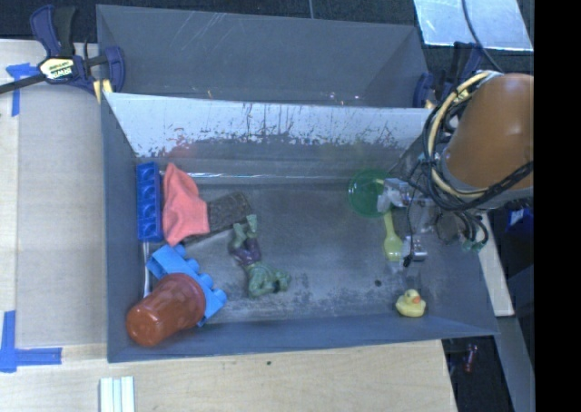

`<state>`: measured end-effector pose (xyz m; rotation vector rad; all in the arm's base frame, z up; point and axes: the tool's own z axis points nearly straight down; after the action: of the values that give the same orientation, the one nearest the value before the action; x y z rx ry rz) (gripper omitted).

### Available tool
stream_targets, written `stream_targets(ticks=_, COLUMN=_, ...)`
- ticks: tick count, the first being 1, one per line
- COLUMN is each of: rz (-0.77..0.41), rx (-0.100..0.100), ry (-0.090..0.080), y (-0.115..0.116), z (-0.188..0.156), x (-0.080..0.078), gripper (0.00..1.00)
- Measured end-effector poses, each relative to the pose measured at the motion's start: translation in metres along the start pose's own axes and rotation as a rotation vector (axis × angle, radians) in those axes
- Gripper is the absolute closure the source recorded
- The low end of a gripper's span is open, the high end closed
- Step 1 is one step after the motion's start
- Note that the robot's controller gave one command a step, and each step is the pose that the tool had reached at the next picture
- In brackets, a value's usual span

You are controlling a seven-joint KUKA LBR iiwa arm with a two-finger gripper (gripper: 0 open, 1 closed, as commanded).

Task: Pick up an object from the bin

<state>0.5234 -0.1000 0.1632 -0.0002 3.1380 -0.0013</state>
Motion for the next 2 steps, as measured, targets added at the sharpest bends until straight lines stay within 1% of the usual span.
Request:
stream_targets(ticks=1, rz=0.387, rx=0.0, ry=-0.011, y=-0.031, z=0.063, x=-0.065, gripper=0.0)
stream_targets(ticks=2, rz=0.288, rx=0.001, ry=-0.004, y=-0.037, z=0.058, x=-0.088, gripper=0.0)
